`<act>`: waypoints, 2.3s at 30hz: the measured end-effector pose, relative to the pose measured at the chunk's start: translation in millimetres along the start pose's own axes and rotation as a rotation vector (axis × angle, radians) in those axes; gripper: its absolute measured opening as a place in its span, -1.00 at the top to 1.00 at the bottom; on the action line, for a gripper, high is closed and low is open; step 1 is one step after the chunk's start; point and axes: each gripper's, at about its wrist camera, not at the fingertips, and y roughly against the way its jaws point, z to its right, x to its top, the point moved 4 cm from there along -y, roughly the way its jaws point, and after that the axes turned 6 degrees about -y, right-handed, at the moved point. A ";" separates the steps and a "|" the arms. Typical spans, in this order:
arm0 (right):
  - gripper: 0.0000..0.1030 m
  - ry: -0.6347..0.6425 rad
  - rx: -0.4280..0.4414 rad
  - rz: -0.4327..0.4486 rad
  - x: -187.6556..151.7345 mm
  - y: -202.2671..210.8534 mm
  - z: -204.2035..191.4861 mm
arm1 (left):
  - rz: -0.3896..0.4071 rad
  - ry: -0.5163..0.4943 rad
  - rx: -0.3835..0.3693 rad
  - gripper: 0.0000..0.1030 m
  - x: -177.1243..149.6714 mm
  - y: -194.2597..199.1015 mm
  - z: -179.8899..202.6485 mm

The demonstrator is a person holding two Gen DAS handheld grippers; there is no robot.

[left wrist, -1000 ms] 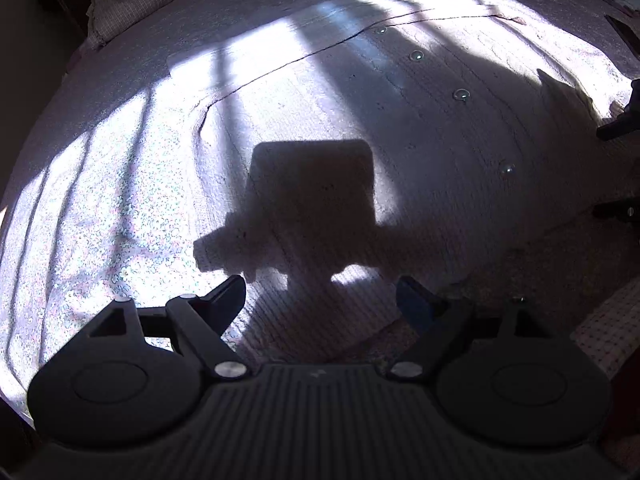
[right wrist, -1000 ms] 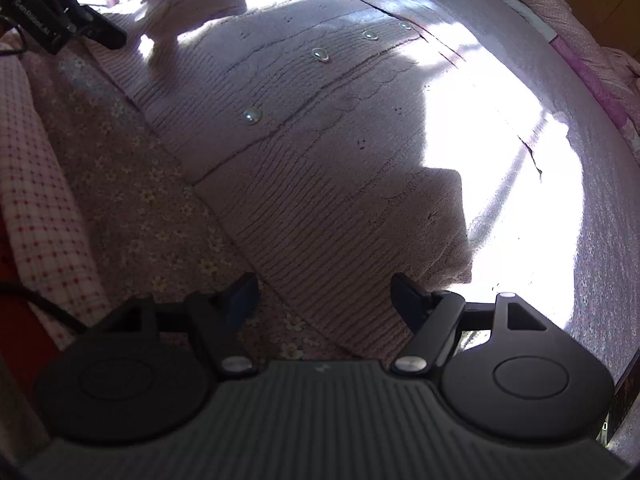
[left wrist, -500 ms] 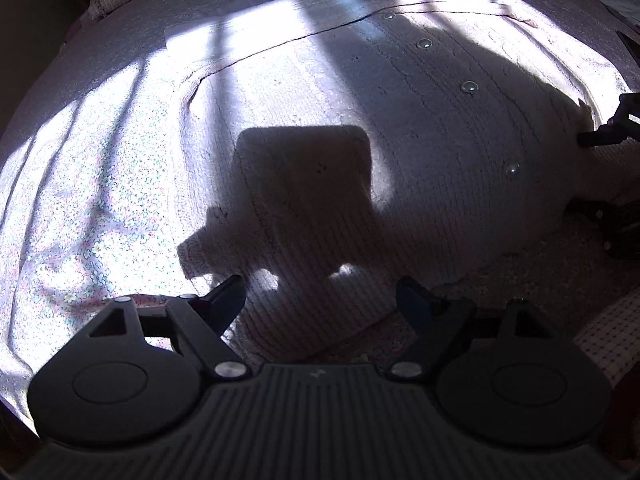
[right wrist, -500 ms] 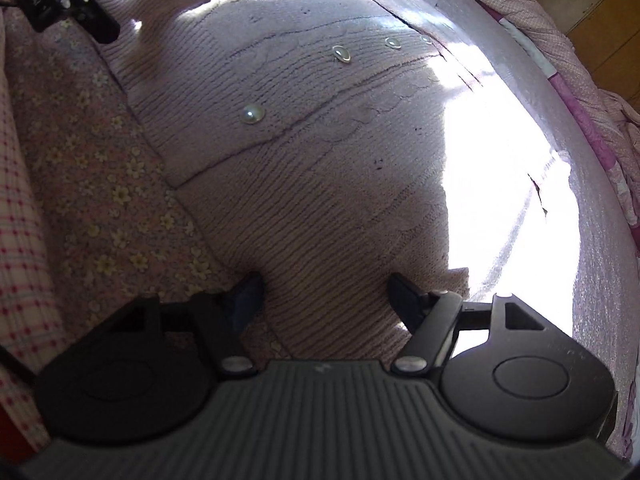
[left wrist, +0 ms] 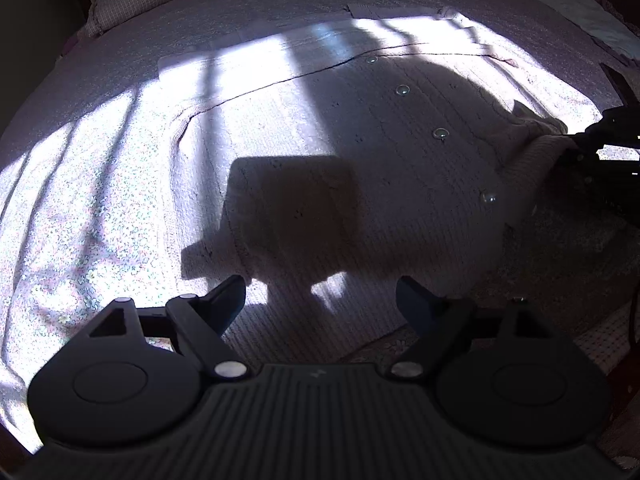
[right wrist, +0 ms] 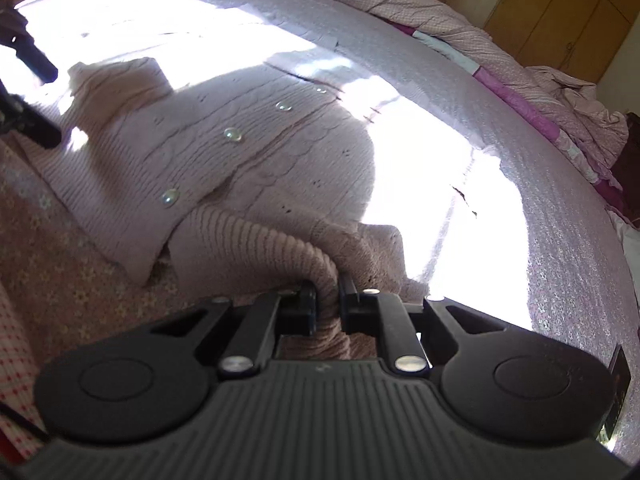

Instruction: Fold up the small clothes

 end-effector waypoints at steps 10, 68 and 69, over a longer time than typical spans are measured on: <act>0.74 -0.209 0.041 0.027 28.9 -15.0 24.4 | 0.032 -0.117 -0.072 -0.69 2.2 4.8 36.4; 0.82 -0.200 -0.045 0.079 -0.8 10.3 29.6 | 0.161 0.015 0.164 0.80 32.4 5.9 2.9; 0.82 -0.198 -0.065 0.105 3.2 15.2 32.4 | 0.191 0.013 0.170 0.80 38.0 11.5 1.6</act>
